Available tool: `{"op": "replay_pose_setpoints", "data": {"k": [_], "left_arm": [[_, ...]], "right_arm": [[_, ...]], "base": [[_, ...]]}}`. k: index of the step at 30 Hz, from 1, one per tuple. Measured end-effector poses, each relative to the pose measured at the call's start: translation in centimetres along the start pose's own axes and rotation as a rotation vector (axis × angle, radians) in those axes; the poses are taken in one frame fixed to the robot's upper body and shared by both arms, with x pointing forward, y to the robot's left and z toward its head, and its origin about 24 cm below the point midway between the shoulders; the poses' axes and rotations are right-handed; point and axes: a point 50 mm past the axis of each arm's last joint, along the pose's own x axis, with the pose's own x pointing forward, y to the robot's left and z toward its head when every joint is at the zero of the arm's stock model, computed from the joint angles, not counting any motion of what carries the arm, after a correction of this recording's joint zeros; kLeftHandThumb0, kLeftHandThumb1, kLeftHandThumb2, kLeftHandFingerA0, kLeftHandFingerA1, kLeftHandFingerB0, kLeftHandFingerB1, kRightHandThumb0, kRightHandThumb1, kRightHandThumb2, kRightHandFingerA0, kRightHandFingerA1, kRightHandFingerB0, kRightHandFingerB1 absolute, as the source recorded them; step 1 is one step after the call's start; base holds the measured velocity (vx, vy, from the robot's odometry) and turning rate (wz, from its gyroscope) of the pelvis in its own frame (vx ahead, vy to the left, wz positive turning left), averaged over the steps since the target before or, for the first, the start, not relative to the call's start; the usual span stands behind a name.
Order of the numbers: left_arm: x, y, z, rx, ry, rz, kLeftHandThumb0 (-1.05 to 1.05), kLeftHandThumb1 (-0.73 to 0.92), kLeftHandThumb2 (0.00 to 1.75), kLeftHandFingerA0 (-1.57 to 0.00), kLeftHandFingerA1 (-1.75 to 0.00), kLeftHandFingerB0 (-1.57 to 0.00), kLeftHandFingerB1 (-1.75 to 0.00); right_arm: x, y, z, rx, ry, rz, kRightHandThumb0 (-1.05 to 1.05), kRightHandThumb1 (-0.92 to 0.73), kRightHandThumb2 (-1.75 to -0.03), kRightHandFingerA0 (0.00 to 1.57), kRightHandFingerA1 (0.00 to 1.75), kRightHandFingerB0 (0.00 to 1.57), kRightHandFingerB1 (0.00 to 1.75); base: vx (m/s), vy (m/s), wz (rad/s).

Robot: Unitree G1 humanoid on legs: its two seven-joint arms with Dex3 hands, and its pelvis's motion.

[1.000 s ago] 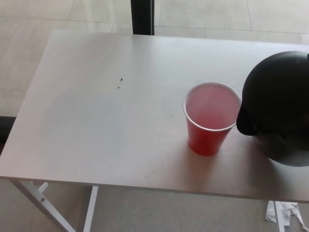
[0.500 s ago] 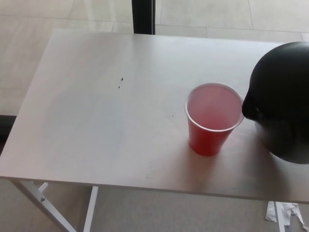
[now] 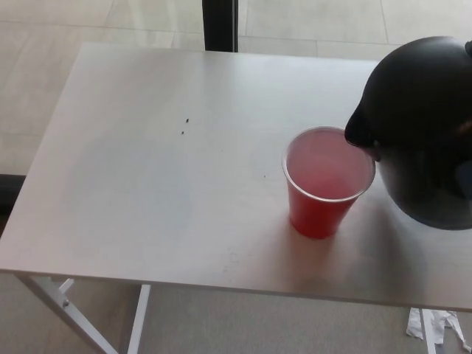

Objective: The robot uses its right hand to lift up a kettle kept on the middle of the desk by its handle and tilt it into a glass kept next to it to pour out water

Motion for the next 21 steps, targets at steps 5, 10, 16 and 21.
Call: {"op": "replay_pose_setpoints", "data": {"k": [5, 10, 16, 21], "left_arm": [[0.0, -0.1, 0.2, 0.005, -0.007, -0.003, -1.05, 0.56, 1.33, -0.67, -0.59, -0.48, -0.82], [0.1, -0.1, 0.4, 0.004, -0.011, -0.003, -1.05, 0.71, 0.99, -0.65, -0.60, -0.48, -0.79], [0.2, -0.2, 0.6, 0.000, -0.013, -0.004, -1.05, 0.72, 0.97, -0.64, -0.60, -0.48, -0.79], [0.2, -0.2, 0.8, 0.007, -0.015, -0.006, -1.05, 0.72, 0.98, -0.65, -0.61, -0.49, -0.80]], "right_arm": [[-0.1, 0.0, 0.1, -0.006, -0.008, -0.005, -0.29, -0.66, -0.80, 1.03, 1.73, 0.60, 1.28], [-0.3, 0.6, 0.2, -0.031, -0.025, 0.020, -0.25, -0.52, -1.04, 0.96, 1.75, 0.63, 1.45], [-0.5, 1.1, 0.7, -0.055, -0.076, 0.058, -0.31, -0.45, -1.05, 0.96, 1.75, 0.73, 1.44], [-1.1, 1.7, 1.3, -0.092, -0.128, 0.090, -0.30, -0.41, -1.12, 0.95, 1.75, 0.74, 1.47]], "base": [[0.00, 0.000, 0.00], [0.00, 0.000, 0.00], [0.00, 0.000, 0.00], [0.00, 0.000, 0.00]]}}
